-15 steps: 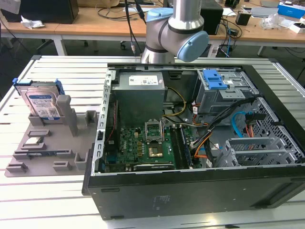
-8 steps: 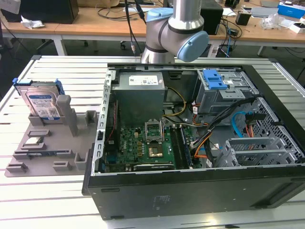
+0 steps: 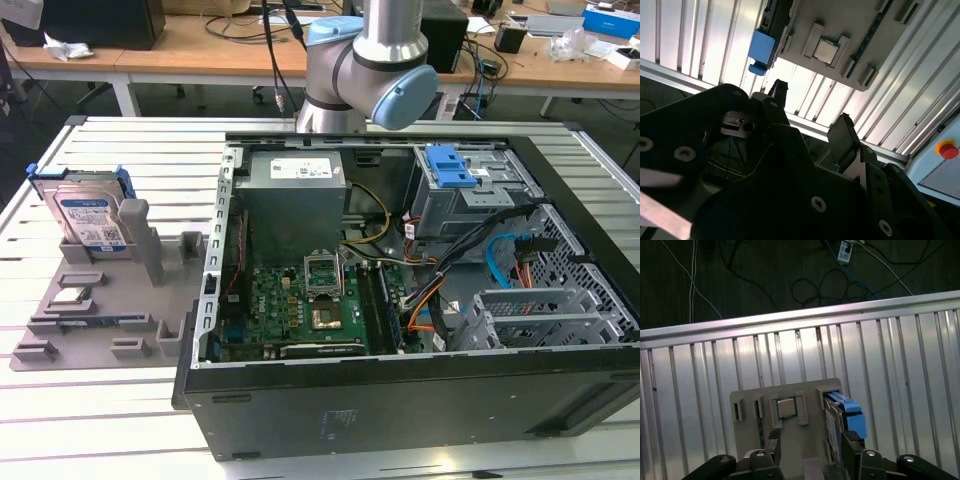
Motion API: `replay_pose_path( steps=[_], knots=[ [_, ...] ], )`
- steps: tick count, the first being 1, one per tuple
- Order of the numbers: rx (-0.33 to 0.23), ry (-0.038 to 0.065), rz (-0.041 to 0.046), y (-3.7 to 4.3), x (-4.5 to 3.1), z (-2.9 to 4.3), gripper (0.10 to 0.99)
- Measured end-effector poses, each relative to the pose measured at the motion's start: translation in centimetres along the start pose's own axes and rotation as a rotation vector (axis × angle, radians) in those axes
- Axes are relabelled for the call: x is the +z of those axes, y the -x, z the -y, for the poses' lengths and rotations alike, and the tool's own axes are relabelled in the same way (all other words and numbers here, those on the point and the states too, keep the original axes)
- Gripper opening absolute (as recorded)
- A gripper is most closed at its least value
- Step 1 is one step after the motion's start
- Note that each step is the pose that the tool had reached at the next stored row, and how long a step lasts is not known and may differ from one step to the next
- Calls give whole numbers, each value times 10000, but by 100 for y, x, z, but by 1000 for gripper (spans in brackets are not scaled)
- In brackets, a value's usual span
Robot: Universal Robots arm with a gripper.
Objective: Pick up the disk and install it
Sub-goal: 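Pick up the disk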
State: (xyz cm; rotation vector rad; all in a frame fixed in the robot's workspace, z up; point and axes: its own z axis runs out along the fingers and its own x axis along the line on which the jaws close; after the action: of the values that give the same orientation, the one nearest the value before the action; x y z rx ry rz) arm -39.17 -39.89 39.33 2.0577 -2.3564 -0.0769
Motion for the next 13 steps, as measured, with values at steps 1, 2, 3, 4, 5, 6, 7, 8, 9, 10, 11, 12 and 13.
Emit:
replay_pose_path(
  steps=[1,2,3,4,5,6,7,8,9,10,11,12,13],
  knots=[
    [0,0,0,0,0,0,600],
    [0,-1,0,0,0,0,600],
    [0,0,-1,0,0,0,600],
    [1,-1,0,4,1,0,600],
    [3,0,0,13,0,-2,600],
    [0,0,-1,30,1,-4,600],
    [0,0,-1,49,1,-6,600],
    [-1,0,0,85,3,-11,600],
    [-1,-1,0,113,4,-15,600],
    [-1,-2,0,146,5,-19,600],
    [1,0,-1,175,5,-23,600],
    [1,1,-1,226,6,-30,600],
    [0,-1,0,253,8,-31,600]
  ],
)
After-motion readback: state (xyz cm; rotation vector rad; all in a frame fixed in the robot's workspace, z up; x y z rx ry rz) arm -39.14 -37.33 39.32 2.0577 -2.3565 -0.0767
